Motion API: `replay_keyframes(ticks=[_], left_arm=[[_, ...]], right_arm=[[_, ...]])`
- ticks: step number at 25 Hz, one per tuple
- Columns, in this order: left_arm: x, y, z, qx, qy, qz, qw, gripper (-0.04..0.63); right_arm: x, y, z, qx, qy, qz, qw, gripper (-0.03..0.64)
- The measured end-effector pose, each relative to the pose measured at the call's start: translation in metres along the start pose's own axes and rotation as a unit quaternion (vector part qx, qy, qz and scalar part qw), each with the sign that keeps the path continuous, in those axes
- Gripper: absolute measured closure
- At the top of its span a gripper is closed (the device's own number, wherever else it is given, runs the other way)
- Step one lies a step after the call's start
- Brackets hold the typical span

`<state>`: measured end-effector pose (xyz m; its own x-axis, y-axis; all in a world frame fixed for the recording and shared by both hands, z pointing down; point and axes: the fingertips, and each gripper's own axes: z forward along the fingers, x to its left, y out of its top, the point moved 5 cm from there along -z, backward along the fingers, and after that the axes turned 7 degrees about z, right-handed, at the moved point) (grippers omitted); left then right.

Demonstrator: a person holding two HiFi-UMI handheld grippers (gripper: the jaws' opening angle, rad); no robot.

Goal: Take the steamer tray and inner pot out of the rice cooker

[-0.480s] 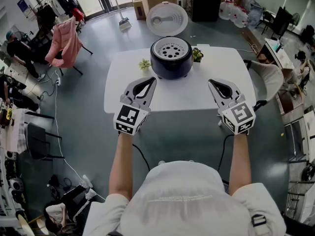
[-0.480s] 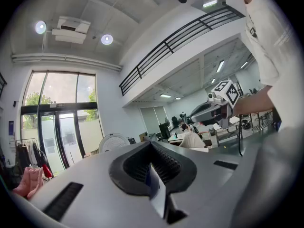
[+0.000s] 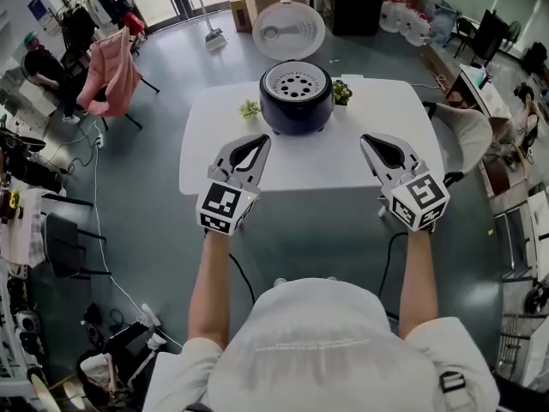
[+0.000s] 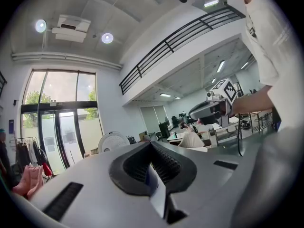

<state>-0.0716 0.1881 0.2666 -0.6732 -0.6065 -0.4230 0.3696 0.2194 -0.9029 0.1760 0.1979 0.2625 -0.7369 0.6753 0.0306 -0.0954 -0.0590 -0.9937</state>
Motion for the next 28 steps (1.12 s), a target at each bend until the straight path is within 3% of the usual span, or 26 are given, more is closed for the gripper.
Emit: replay_keyframes(ticks=[5,6,8,14,28], left_arm=[[0.005,0.000,-0.003,-0.018,0.024,-0.024,0.9993,0.580],[0.006,0.000,-0.003,-0.019,0.023,-0.027,0.9992,0.576],[0.005,-0.001,-0.003,-0.015,0.020,-0.028,0.9993,0.495],[-0.003,-0.005,-0.001,-0.005,0.012,-0.028,0.9995,0.460],[-0.017,-0.003,-0.002,0.020,0.015,-0.040,0.9989,0.453]], right_arm=[[0.001,-0.001,-0.001,0.008,0.002,-0.016,1.000,0.581],[0.001,-0.001,-0.001,0.010,0.002,-0.015,1.000,0.533],[0.001,-0.001,0.000,0.014,0.005,-0.013,1.000,0.493],[0.005,-0.003,-0.001,0.017,0.025,-0.014,0.999,0.395],[0.004,-0.006,-0.009,0.014,0.085,0.026,0.996,0.342]])
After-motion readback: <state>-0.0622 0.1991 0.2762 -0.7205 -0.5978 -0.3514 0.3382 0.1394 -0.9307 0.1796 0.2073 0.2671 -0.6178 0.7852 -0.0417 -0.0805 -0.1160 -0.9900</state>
